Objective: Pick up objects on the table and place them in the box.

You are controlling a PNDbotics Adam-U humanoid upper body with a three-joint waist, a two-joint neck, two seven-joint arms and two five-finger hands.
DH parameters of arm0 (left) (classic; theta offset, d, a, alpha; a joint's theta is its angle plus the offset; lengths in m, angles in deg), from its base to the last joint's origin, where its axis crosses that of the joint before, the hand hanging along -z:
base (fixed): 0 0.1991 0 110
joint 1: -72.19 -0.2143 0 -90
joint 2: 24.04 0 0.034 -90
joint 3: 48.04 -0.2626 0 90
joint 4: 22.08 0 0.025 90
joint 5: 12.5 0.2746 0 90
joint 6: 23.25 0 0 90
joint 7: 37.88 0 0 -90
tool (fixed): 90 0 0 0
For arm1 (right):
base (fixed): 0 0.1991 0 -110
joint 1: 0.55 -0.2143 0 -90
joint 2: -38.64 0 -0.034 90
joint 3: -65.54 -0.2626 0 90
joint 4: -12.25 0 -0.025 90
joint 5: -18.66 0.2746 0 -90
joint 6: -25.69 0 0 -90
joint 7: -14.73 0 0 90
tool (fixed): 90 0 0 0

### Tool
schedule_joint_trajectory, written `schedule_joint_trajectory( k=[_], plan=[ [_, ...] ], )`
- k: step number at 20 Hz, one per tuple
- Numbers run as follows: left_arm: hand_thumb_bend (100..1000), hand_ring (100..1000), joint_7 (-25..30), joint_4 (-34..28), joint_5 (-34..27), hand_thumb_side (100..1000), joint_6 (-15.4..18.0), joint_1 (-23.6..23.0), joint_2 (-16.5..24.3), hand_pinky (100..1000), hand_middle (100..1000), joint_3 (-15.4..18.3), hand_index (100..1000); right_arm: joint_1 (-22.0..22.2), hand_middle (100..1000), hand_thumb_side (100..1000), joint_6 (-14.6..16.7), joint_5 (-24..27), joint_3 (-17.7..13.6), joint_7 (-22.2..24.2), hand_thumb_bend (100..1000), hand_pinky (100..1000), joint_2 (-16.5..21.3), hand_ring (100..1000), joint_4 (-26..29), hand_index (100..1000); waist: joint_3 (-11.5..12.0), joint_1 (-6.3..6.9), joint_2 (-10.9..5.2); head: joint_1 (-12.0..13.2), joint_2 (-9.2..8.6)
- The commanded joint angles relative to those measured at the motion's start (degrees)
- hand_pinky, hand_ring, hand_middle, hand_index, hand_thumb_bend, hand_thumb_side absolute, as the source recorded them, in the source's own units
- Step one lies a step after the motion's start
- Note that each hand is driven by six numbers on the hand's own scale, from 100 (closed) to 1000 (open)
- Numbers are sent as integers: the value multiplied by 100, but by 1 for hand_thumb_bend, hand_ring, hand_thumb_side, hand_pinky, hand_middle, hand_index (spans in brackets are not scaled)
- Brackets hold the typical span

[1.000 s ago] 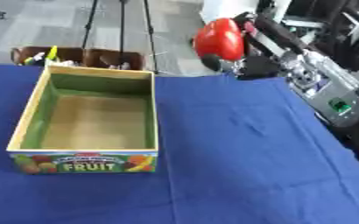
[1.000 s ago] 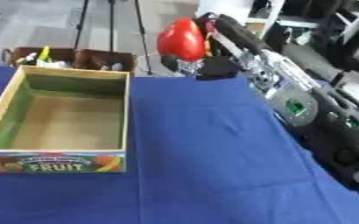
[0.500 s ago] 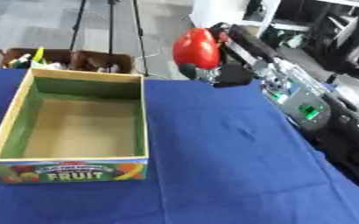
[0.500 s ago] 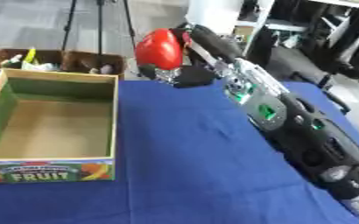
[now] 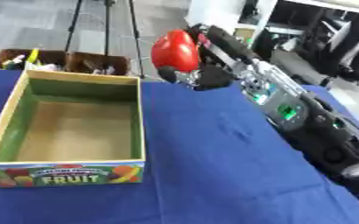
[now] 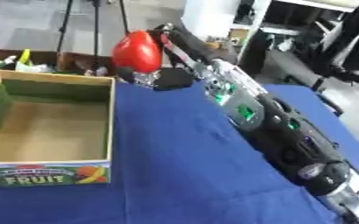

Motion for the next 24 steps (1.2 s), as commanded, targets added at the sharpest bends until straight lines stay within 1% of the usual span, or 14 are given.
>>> schedule_joint_trajectory(
  k=[1,5,12,18,24],
  plan=[
    [100,183,-17,-78,28,811,35,-28,43,156,570,61,289,-96,434,873,29,-110,-44,-28,189,258,113,524,-20,645,32,8,-113,-109,-104],
    [100,182,-25,-74,48,809,46,-43,23,154,570,71,288,-100,434,876,34,-219,-51,-98,182,256,93,526,-103,643,111,-19,-99,-241,-172],
    [100,182,-37,-56,60,808,89,-81,5,154,570,73,288,-161,433,874,91,-301,5,-131,181,254,50,526,-185,643,230,-31,-104,-493,-222],
    [100,182,-35,-60,36,809,68,-32,1,155,570,82,288,-231,436,884,149,-402,85,-133,164,254,-33,528,-161,638,306,-75,-107,-496,-185],
    [100,182,-21,-64,22,809,35,3,-17,155,570,87,288,-349,441,909,256,-742,167,-417,116,252,-137,529,-156,629,346,-90,-103,-526,-145]
  ],
)
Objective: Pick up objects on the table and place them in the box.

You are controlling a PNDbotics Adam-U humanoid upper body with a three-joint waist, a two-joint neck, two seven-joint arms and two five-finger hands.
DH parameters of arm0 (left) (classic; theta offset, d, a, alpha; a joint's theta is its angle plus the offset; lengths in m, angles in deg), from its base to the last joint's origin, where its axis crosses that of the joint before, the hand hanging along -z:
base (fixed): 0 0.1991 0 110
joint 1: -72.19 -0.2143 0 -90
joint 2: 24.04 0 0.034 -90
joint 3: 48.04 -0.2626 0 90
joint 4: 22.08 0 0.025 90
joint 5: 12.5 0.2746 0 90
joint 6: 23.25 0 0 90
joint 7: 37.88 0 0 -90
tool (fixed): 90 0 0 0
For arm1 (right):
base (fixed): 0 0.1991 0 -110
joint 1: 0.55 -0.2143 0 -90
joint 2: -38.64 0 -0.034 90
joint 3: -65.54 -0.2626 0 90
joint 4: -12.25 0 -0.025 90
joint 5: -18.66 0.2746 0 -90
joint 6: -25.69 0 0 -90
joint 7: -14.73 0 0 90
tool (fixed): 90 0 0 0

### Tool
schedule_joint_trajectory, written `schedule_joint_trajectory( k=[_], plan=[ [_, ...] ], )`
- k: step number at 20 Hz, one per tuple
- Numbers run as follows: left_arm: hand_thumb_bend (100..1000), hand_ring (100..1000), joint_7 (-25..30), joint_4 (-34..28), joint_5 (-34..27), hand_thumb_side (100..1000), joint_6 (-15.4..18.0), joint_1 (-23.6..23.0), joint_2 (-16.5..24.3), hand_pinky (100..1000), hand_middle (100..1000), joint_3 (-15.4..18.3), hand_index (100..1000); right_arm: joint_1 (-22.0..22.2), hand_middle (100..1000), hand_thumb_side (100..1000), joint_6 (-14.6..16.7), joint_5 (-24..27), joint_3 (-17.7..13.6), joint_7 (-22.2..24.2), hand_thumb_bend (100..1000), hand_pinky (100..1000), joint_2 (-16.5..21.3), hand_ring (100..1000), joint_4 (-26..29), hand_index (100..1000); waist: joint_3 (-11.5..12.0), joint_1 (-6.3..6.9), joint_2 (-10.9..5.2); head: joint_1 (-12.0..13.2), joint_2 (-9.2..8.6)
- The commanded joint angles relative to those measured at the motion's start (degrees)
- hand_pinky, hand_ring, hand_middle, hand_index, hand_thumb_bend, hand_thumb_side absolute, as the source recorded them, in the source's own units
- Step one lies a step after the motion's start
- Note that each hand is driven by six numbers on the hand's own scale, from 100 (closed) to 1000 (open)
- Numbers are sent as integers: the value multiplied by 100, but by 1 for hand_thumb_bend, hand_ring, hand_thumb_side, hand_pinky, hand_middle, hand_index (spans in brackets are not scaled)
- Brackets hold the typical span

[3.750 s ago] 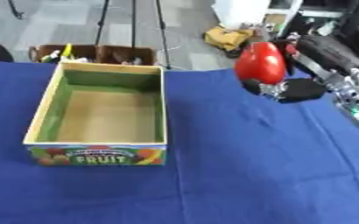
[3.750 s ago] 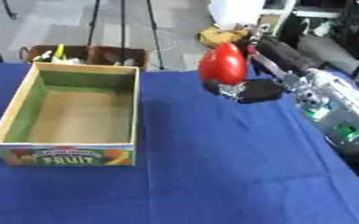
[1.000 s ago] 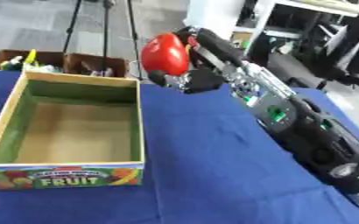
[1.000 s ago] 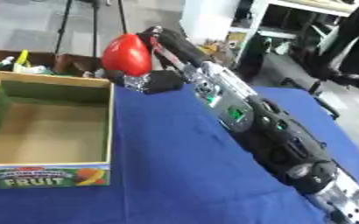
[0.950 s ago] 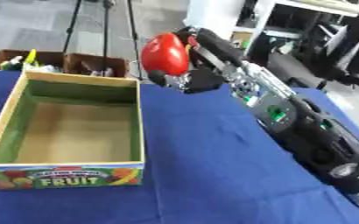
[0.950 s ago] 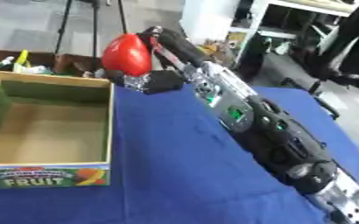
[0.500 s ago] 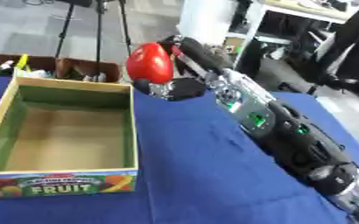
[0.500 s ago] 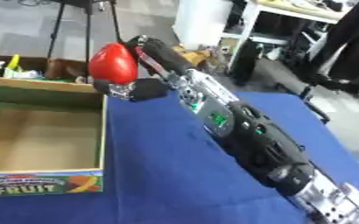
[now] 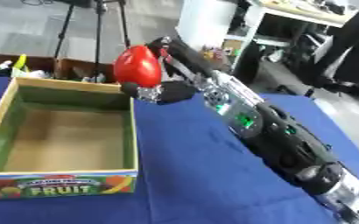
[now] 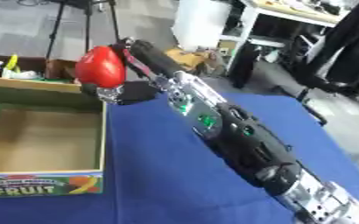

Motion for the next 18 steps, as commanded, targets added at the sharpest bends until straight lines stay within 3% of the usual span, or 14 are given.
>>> schedule_joint_trajectory(
  k=[1,10,18],
  plan=[
    [100,182,5,-69,-18,809,-11,11,32,155,570,52,288,-154,440,908,51,-201,0,-147,116,252,76,529,42,629,13,40,-114,-60,5],
    [100,186,-11,-80,-104,810,-60,150,8,160,569,78,291,-292,435,889,177,-370,180,-85,134,250,-98,527,-40,632,88,58,-111,-213,-20],
    [100,185,-46,-101,-100,809,-92,186,-34,161,570,121,290,-334,426,896,839,192,306,-45,114,243,-179,523,568,627,107,41,-71,-311,-97]
  ],
)
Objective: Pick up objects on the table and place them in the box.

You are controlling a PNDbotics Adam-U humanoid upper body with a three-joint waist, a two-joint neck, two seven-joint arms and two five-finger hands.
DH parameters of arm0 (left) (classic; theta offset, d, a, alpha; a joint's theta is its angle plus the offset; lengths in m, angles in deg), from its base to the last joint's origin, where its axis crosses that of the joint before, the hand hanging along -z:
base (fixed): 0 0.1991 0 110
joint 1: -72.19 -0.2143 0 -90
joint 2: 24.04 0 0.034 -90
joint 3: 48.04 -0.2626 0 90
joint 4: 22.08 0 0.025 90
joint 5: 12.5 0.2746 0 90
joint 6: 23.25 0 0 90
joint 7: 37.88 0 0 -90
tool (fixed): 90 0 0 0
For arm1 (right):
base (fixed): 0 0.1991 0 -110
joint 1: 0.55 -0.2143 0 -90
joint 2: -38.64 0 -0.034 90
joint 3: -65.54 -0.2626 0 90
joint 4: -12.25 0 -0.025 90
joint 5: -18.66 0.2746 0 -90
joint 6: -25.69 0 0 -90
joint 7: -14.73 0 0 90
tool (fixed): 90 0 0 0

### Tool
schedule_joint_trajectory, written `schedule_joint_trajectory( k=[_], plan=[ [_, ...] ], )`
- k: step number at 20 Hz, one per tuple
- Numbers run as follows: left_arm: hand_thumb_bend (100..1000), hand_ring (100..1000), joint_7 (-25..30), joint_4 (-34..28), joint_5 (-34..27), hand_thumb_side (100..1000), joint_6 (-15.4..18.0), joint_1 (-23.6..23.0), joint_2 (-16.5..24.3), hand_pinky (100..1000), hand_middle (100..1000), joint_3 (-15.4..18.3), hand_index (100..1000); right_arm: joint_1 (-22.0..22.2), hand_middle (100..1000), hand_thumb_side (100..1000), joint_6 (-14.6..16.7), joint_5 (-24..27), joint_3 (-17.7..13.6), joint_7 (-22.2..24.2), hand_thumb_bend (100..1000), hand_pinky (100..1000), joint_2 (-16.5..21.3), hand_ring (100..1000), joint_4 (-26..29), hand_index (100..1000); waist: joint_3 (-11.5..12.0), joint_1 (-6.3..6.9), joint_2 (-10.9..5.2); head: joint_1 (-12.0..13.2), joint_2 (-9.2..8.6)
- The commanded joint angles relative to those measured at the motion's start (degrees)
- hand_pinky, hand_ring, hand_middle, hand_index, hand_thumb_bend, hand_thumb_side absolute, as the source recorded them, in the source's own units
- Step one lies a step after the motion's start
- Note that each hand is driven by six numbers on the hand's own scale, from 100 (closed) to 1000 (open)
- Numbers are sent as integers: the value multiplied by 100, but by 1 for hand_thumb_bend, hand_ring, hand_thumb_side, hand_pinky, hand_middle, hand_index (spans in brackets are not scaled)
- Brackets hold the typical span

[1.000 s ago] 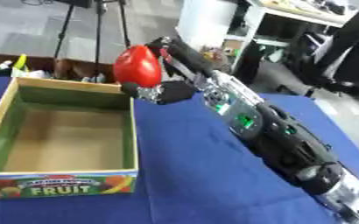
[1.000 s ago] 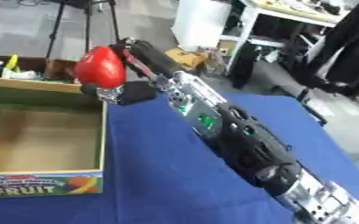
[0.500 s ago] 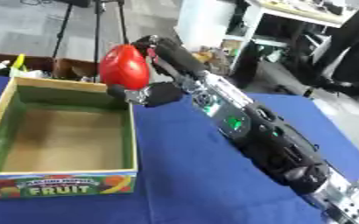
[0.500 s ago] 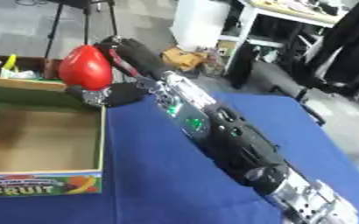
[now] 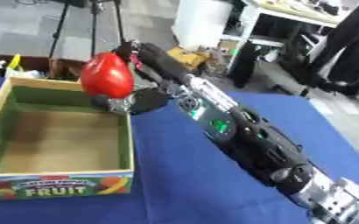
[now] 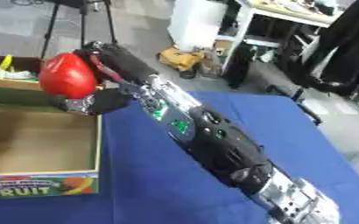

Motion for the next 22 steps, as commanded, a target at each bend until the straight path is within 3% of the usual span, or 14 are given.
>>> schedule_joint_trajectory(
  k=[1,9,22],
  plan=[
    [100,185,-14,-100,-20,809,-9,27,19,161,570,52,290,-67,426,896,246,207,-51,-51,114,243,165,523,404,627,5,35,-92,-57,-105],
    [100,184,16,-85,-5,808,15,22,5,160,570,27,289,-99,429,913,421,203,72,-49,100,243,161,524,815,619,30,46,-59,-125,-133],
    [100,185,99,-48,-92,811,-90,204,-88,163,571,4,289,-341,435,929,644,-548,330,-183,100,246,-156,529,353,611,292,-3,-40,-441,-229]
  ],
)
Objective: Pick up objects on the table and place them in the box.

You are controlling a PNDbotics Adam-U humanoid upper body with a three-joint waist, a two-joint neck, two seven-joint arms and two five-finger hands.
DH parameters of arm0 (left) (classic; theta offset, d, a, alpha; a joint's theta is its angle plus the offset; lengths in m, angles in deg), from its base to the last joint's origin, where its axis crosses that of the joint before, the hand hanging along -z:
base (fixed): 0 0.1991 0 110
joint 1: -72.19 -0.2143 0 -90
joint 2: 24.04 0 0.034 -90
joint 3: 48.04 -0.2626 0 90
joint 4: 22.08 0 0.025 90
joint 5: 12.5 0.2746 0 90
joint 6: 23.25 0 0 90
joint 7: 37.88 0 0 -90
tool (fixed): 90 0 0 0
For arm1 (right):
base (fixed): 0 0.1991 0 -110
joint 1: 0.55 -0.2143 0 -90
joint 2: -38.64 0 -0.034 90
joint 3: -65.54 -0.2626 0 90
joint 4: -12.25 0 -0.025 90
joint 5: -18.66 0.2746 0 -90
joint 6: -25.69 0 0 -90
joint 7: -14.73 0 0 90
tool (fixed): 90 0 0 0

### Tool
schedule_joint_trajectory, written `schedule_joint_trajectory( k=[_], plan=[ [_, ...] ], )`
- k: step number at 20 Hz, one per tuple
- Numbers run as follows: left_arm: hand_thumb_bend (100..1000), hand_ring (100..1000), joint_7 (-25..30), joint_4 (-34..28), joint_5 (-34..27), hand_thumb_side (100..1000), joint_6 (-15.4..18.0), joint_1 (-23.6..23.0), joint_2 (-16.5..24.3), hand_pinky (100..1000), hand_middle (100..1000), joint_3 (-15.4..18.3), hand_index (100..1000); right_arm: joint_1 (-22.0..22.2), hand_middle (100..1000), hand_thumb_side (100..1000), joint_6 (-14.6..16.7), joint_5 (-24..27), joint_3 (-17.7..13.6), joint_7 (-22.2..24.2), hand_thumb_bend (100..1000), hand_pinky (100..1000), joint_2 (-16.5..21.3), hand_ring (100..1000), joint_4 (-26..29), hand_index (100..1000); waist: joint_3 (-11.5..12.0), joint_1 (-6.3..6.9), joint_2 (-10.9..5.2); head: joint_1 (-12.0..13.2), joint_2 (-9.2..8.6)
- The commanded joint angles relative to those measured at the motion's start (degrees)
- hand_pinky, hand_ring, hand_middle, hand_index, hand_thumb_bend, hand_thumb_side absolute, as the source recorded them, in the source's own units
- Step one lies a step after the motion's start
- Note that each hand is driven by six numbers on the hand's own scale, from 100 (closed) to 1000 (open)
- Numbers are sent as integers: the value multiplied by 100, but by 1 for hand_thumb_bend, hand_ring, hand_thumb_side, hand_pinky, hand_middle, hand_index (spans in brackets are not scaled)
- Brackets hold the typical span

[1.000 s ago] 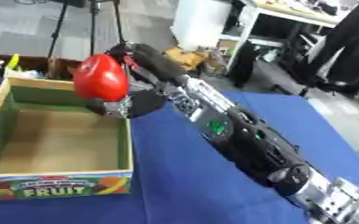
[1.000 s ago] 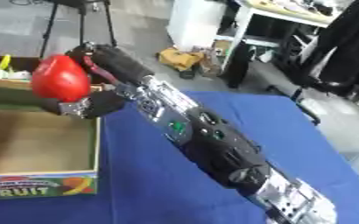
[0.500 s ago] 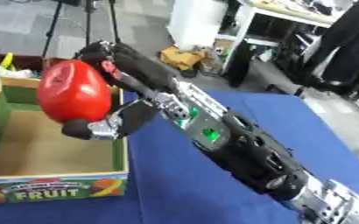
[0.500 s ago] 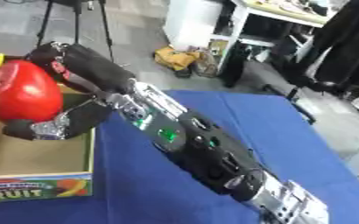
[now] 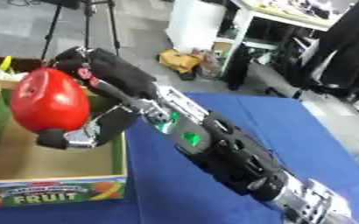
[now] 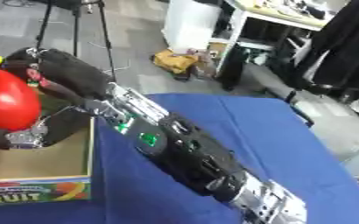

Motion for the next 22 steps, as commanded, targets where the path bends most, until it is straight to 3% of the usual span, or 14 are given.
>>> schedule_joint_trajectory(
  k=[1,14,22],
  plan=[
    [100,185,23,-73,-38,811,-27,37,7,163,571,0,289,-147,445,930,126,-199,27,-24,100,245,25,528,-41,610,16,44,-82,-86,-72],
    [100,183,90,-44,-44,811,-33,97,-71,163,572,-39,288,-120,453,935,284,-601,101,-200,100,243,-14,529,-170,606,71,61,9,-397,-110],
    [100,184,145,-32,-100,810,-45,155,-97,164,572,-75,288,-176,446,945,171,-728,147,-162,100,223,-42,523,-253,605,155,78,40,-527,-155]
  ],
)
